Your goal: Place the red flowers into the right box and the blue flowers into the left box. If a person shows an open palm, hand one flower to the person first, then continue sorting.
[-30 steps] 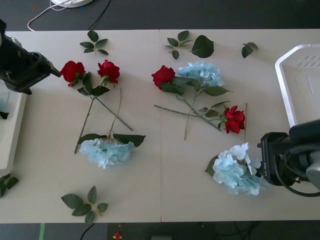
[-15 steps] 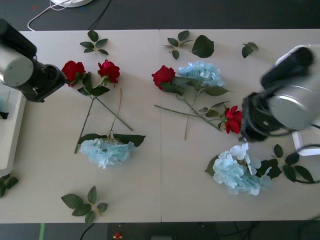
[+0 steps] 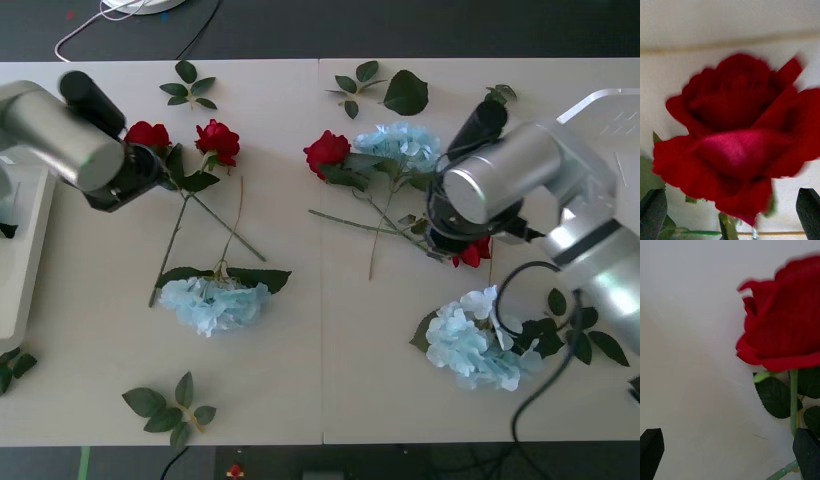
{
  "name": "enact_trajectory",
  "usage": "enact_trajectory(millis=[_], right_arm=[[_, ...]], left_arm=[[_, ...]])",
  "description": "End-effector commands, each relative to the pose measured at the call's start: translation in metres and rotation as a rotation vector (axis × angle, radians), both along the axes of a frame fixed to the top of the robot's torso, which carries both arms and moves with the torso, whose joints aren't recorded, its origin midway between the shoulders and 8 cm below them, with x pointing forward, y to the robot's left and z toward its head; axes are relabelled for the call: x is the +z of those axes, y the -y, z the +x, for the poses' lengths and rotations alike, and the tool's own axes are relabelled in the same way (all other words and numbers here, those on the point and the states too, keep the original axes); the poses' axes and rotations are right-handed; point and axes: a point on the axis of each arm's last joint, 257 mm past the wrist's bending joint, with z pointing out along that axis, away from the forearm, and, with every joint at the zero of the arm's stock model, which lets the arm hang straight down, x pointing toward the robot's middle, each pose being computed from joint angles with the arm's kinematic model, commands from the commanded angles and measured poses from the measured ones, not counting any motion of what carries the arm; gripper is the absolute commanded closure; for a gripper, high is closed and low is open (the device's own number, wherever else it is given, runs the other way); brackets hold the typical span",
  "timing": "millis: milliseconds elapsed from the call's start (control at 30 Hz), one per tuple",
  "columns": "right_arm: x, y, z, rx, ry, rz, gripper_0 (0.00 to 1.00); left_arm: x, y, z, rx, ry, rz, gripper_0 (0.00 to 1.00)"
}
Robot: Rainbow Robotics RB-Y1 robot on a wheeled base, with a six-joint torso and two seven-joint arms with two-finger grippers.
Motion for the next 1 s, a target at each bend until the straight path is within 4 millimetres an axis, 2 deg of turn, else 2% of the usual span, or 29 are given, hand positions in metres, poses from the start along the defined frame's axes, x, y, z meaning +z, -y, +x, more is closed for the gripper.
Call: enact_trajectory(millis=[33, 167, 300, 500, 533, 567, 600, 633, 667, 1000], right_arm=[[0.011, -0.030, 0.026, 0.011, 0.055, 0.019, 0.00], [-0.005, -0.029, 0.032, 0.004, 0.053, 0.010, 0.00], [-0.020, -0.027, 0.029, 0.018, 0.043, -0.012, 0.00], [-0.028, -0.030, 0.024, 0.031, 0.027, -0.020, 0.02], [-0.030, -0.030, 0.023, 0.031, 0.025, -0.019, 0.12], [-0.030, -0.030, 0.022, 0.030, 0.023, -0.018, 0.49], [-0.030, -0.030, 0.022, 0.030, 0.022, -0.016, 0.63], [-0.031, -0.031, 0.022, 0.027, 0.020, -0.013, 0.85], [-0.033, -0.030, 0.021, 0.025, 0.015, -0.015, 0.99], [-0.044, -0.019, 0.023, 0.005, 0.011, -0.016, 1.00]], left_arm=[[0.026, 0.033, 0.027, -0.036, 0.064, 0.002, 0.00], [0.025, 0.052, 0.033, -0.050, 0.068, -0.005, 0.00], [0.023, 0.073, 0.038, -0.069, 0.072, -0.004, 0.00], [0.013, 0.089, 0.043, -0.088, 0.081, 0.020, 0.00], [0.012, 0.090, 0.043, -0.089, 0.082, 0.023, 0.00], [0.010, 0.090, 0.044, -0.088, 0.084, 0.031, 0.00], [0.010, 0.091, 0.045, -0.088, 0.085, 0.032, 0.00], [0.008, 0.092, 0.046, -0.088, 0.086, 0.035, 0.00], [0.006, 0.093, 0.046, -0.090, 0.087, 0.033, 0.00], [0.008, 0.088, 0.049, -0.086, 0.096, 0.037, 0.00]])
